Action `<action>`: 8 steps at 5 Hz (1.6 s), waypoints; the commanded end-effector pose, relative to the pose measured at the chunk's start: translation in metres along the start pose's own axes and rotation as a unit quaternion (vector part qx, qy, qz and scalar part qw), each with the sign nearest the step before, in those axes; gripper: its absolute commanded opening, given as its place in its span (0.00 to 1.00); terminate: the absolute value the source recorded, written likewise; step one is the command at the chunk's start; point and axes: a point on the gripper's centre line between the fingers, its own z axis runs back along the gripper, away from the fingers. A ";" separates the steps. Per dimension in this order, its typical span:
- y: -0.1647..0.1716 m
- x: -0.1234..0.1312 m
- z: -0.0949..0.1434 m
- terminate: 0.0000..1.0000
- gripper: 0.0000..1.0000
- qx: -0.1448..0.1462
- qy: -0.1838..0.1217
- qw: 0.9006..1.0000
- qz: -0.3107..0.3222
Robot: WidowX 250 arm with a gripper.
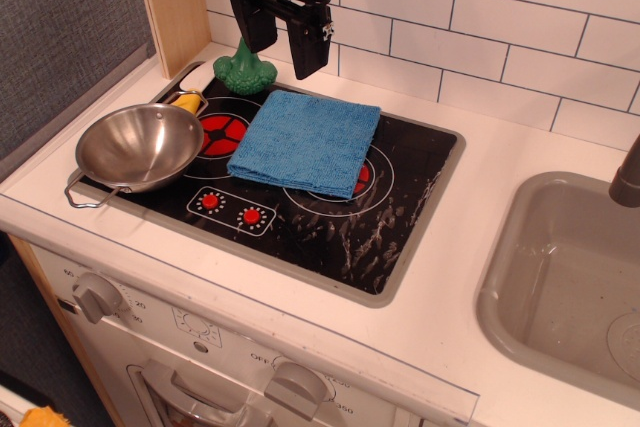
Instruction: Put the colander on top of the blue towel
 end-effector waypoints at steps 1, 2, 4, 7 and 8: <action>0.000 0.000 0.000 0.00 1.00 0.000 0.000 1.000 0.000; -0.003 -0.017 0.010 0.00 1.00 0.008 0.004 1.000 -0.001; 0.004 -0.075 0.023 0.00 1.00 0.048 0.041 0.998 0.010; 0.012 -0.086 -0.027 0.00 1.00 0.067 0.082 0.994 0.034; 0.016 -0.091 -0.034 0.00 1.00 0.066 0.095 0.992 0.041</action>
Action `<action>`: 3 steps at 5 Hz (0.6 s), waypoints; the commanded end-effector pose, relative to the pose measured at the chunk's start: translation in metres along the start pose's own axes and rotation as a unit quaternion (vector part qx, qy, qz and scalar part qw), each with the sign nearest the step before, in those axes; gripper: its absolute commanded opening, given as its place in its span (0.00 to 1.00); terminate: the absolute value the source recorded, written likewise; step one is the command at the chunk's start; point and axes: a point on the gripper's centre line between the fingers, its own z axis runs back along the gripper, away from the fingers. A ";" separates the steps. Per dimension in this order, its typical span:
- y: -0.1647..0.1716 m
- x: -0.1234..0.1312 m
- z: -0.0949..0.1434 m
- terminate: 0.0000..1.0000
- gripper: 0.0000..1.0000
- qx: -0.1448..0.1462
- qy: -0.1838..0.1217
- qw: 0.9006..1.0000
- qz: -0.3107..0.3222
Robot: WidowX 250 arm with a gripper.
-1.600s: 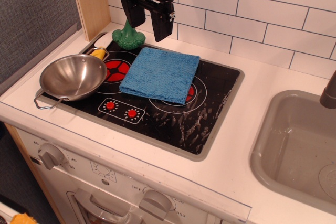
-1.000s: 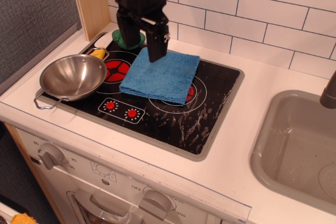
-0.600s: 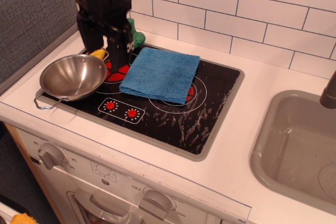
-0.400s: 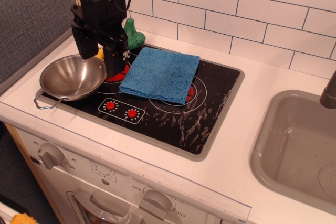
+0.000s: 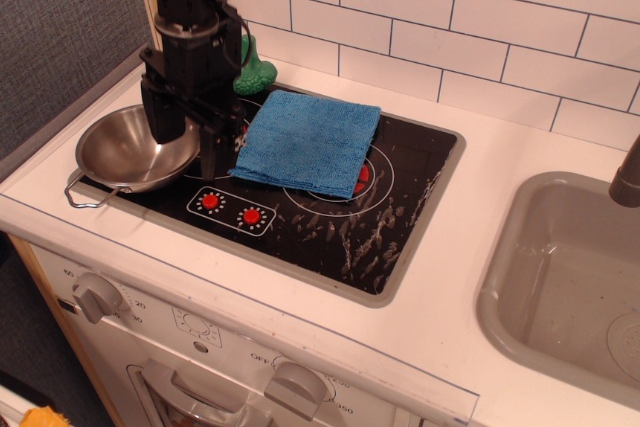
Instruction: Put the colander on top of the blue towel
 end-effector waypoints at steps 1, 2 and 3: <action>0.010 -0.010 -0.010 0.00 1.00 -0.005 0.014 1.000 0.024; 0.016 -0.020 -0.021 0.00 1.00 -0.023 0.023 0.998 0.046; 0.015 -0.018 -0.020 0.00 0.00 -0.020 0.017 0.999 0.043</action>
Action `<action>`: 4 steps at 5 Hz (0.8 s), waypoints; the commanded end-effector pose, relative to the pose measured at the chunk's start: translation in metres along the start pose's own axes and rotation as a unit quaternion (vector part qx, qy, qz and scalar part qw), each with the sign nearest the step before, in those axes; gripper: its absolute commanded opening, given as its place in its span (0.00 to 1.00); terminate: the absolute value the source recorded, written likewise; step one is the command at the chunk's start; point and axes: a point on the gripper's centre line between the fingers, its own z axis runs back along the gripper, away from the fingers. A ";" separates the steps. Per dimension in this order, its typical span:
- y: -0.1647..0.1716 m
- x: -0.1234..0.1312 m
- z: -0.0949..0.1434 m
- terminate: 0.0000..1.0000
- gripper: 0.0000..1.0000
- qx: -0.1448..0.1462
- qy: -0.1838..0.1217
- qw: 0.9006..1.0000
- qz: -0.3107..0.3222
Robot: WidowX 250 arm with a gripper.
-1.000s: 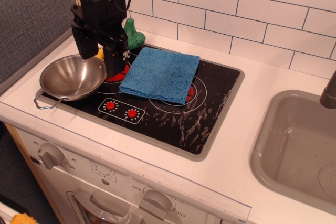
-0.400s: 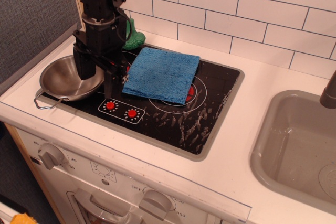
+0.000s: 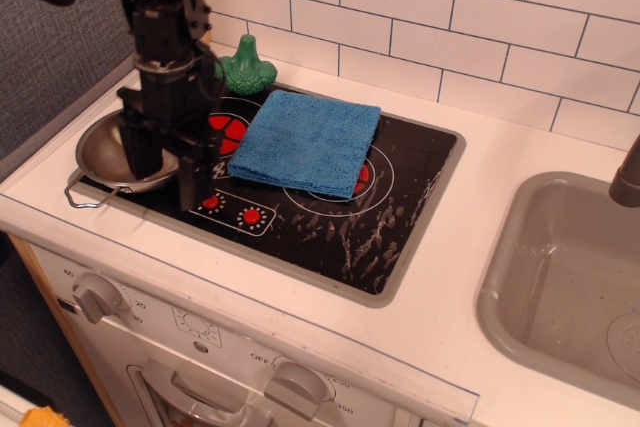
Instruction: Put the colander on top of the blue towel
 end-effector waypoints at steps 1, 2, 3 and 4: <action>-0.001 0.003 0.019 0.00 0.00 0.017 -0.028 0.999 -0.011; -0.011 0.005 0.036 0.00 0.00 0.034 -0.049 0.998 -0.031; -0.023 0.006 0.069 0.00 0.00 0.053 -0.088 0.994 -0.035; -0.044 0.031 0.093 0.00 0.00 0.044 -0.119 0.989 -0.076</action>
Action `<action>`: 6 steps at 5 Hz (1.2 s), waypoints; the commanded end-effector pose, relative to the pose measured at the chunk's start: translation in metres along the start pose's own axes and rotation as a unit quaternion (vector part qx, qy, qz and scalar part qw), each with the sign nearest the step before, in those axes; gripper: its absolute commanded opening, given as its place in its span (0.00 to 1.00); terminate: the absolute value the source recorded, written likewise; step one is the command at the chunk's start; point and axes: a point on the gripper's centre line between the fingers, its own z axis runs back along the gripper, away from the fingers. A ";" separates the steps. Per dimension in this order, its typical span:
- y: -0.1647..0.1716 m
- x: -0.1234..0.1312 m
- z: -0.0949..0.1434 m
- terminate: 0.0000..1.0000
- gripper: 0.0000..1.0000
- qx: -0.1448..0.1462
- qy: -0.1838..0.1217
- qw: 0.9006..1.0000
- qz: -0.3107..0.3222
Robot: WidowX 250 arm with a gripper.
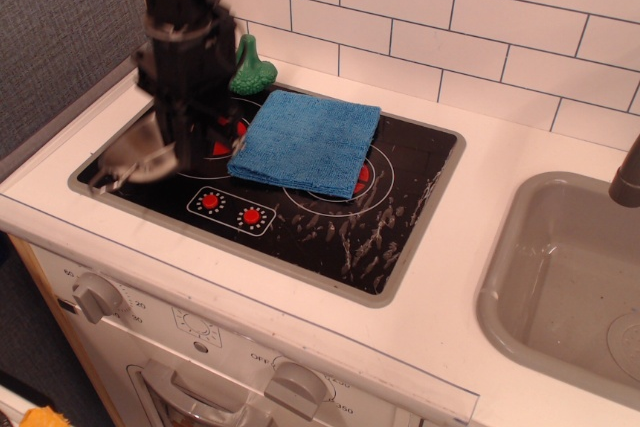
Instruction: Put the colander on top of the blue towel
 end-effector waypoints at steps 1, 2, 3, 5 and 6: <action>-0.027 0.063 0.035 0.00 0.00 0.001 -0.065 0.995 -0.070; -0.039 0.084 0.021 0.00 0.00 -0.005 -0.057 0.994 -0.094; -0.046 0.088 0.005 0.00 0.00 -0.004 -0.039 0.994 -0.101; -0.058 0.082 -0.005 0.00 1.00 -0.013 -0.031 0.995 -0.094; -0.065 0.084 0.016 0.00 1.00 -0.017 -0.070 0.995 -0.071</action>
